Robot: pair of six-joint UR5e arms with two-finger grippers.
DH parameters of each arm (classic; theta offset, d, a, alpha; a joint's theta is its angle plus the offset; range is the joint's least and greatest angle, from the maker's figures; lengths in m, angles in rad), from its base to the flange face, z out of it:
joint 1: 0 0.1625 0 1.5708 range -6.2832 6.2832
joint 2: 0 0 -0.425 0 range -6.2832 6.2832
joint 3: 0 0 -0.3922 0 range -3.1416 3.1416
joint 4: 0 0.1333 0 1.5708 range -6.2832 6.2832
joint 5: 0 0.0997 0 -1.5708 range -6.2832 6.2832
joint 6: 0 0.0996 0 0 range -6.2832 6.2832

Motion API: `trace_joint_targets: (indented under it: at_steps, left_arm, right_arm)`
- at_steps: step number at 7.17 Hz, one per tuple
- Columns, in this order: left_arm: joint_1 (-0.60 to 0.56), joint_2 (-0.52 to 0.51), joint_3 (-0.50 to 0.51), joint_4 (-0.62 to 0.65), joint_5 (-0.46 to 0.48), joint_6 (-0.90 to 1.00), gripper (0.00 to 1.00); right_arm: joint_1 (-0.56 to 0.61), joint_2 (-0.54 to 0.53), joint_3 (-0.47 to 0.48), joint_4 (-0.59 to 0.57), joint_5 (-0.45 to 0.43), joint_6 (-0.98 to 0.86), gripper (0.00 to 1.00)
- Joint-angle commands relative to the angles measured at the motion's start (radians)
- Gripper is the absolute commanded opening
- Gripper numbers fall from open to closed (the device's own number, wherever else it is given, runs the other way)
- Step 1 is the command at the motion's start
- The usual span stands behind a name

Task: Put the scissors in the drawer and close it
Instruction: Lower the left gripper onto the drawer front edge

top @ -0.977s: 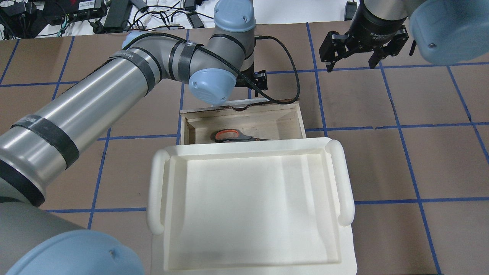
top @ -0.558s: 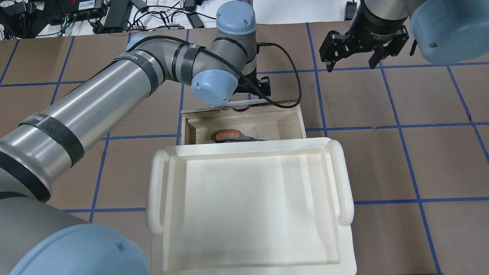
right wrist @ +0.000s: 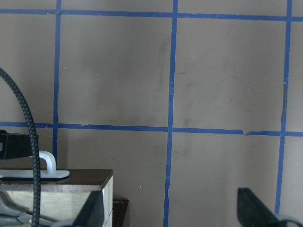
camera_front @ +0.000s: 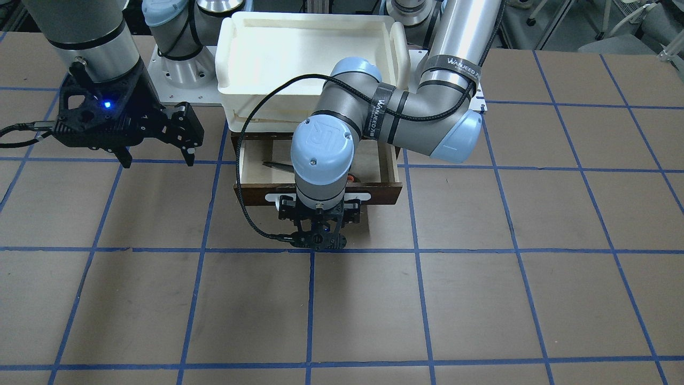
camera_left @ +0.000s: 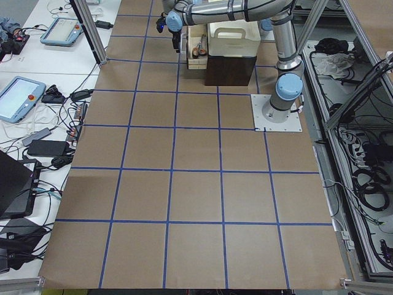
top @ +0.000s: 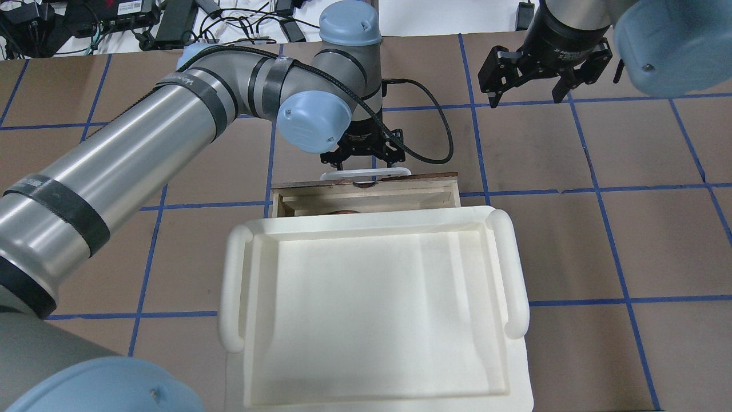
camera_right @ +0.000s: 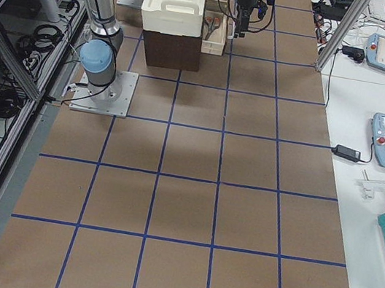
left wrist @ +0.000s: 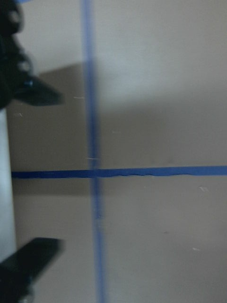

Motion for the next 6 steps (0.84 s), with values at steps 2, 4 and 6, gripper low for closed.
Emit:
trace_joint_targets:
  at_steps: [2, 4, 6]
  left_arm:
    - [0.003, 0.006, -0.012, -0.154, -0.038, 0.001, 1.00]
    - [0.002, 0.006, -0.015, -0.248, -0.064, 0.001, 1.00]
    - [-0.010, 0.016, -0.035, -0.291, -0.087, 0.001, 1.00]
  right_arm:
    - [0.000, 0.000, 0.000, 0.000, -0.002, -0.006, 1.00]
    - [0.000, 0.000, 0.000, 0.000, -0.002, -0.008, 1.00]
    - [0.000, 0.000, 0.000, 0.000, -0.005, -0.008, 1.00]
